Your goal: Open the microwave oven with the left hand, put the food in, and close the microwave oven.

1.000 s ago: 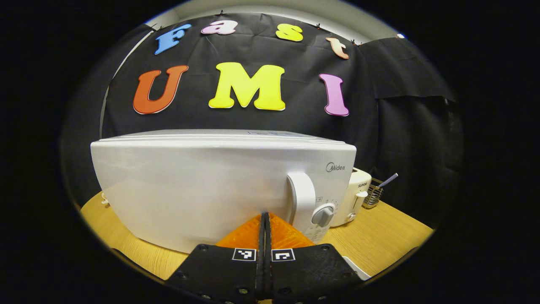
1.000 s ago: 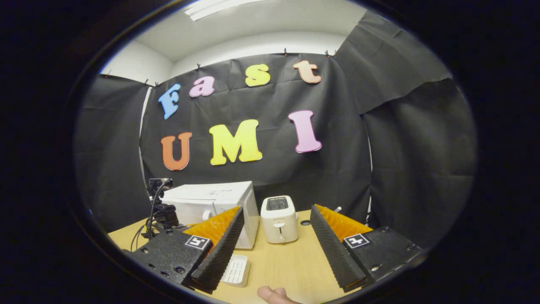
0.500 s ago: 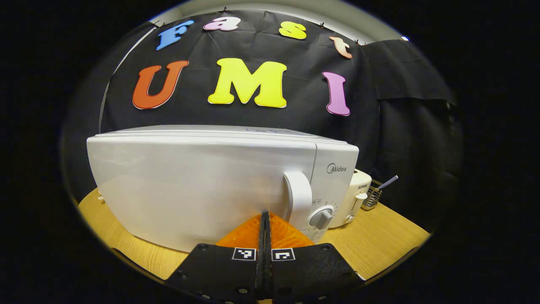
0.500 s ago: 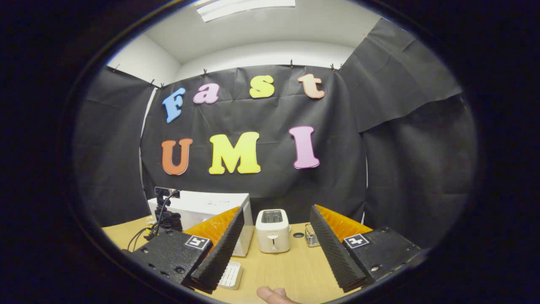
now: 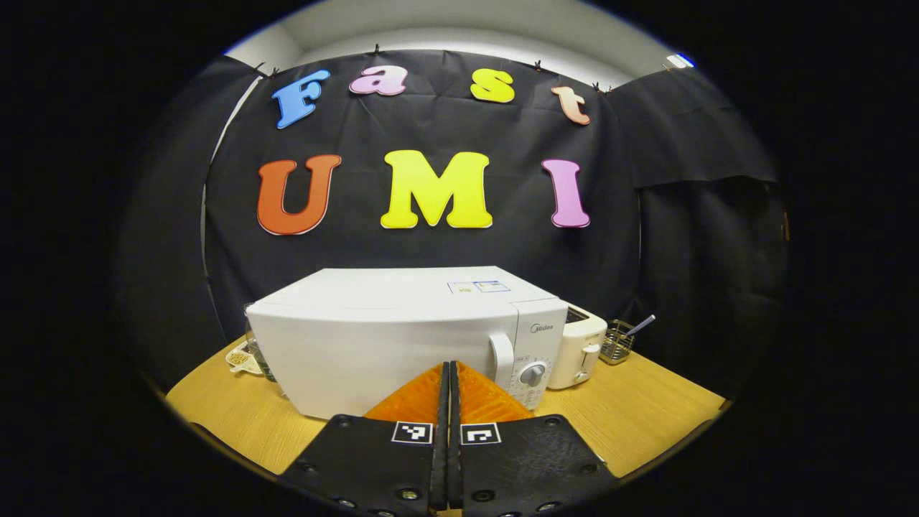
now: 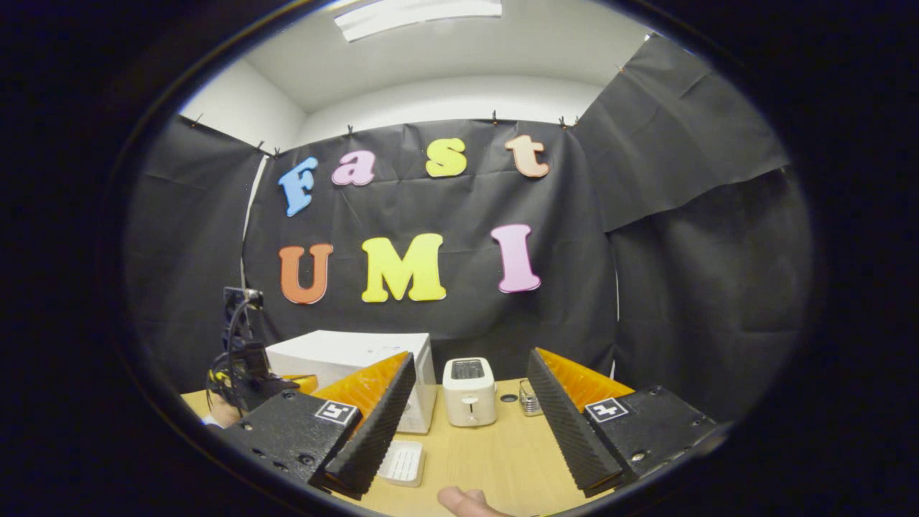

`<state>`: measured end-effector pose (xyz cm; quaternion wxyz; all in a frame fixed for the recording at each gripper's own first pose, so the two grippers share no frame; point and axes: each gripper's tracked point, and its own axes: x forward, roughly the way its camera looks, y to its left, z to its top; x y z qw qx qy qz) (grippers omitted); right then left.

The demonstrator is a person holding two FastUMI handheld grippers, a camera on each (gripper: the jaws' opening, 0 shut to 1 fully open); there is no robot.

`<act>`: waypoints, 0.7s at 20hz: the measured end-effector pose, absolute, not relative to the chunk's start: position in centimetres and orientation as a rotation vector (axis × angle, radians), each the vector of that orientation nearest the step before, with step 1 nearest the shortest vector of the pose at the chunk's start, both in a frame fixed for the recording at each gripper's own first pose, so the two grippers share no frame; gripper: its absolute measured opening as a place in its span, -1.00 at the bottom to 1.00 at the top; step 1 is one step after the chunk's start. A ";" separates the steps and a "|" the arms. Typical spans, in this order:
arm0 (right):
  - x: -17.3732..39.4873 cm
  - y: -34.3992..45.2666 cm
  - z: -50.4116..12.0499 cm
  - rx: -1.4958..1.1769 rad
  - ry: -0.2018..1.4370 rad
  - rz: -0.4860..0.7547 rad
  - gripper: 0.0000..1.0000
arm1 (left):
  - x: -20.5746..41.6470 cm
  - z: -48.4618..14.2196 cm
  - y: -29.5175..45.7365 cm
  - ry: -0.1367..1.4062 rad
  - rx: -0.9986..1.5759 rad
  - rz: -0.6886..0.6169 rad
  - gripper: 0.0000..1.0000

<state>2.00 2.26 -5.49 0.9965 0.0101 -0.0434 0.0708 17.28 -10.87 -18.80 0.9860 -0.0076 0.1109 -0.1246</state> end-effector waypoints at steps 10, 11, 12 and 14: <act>-6.3 3.9 -3.0 0.005 -0.157 0.154 1.00 | 5.4 -8.9 -4.2 0.143 0.034 -0.078 0.86; -7.0 3.9 -2.8 0.005 -0.164 0.155 1.00 | 3.9 -8.0 -3.9 0.124 0.025 -0.080 0.86; -7.6 4.0 -2.7 0.005 -0.170 0.156 1.00 | 2.6 -7.1 -3.7 0.106 0.012 -0.082 0.86; -8.5 4.3 -2.9 0.000 -0.169 0.152 1.00 | 0.4 -5.5 -3.8 0.070 -0.009 -0.113 0.85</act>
